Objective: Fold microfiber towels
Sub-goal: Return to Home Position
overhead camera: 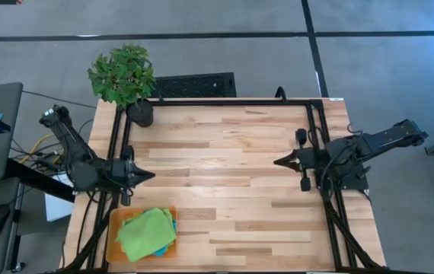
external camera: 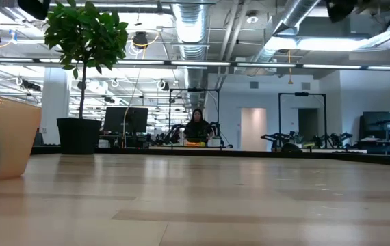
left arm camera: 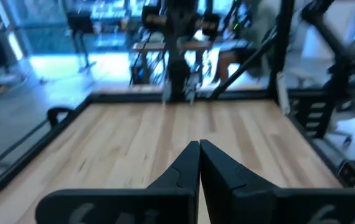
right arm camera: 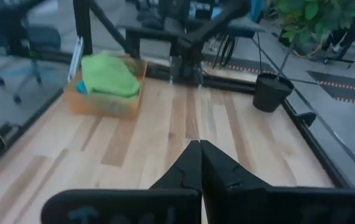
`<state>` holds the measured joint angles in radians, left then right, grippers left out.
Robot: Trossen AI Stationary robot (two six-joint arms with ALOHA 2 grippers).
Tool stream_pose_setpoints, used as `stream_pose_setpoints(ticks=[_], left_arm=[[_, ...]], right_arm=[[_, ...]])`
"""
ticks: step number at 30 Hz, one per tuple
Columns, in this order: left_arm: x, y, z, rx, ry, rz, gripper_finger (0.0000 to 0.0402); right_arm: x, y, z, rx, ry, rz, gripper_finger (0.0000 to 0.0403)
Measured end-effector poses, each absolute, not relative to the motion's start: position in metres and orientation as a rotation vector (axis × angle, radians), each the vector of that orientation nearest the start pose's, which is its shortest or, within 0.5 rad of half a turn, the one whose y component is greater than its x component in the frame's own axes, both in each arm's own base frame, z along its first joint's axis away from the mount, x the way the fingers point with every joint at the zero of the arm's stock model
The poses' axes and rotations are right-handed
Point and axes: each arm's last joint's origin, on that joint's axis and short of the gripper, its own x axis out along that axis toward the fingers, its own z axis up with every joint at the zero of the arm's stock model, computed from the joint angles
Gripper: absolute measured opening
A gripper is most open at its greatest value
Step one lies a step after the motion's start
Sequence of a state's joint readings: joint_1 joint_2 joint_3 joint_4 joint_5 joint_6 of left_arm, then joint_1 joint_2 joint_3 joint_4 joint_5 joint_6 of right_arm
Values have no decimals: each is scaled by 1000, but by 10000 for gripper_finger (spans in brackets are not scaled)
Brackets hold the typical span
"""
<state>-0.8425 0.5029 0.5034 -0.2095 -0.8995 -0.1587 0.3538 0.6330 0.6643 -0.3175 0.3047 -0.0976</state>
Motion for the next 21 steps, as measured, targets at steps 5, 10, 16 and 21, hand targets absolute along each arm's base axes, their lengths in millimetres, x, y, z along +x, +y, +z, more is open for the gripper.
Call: stream_pose_setpoints(ticks=[5,10,16,21], left_arm=[[82,-53,257,-41,32,25,0],[73,-42,237,-91,-17,-1,0],[67,-38,219,-127,-107,-45,0],[71,-42,211,-64,-117,-80,0]], right_arm=[[123,38,283,-110,183,104,12],[115,35,268,-92,133,122,11],[110,34,250,-77,115,129,16],[106,33,231,-53,95,149,11]])
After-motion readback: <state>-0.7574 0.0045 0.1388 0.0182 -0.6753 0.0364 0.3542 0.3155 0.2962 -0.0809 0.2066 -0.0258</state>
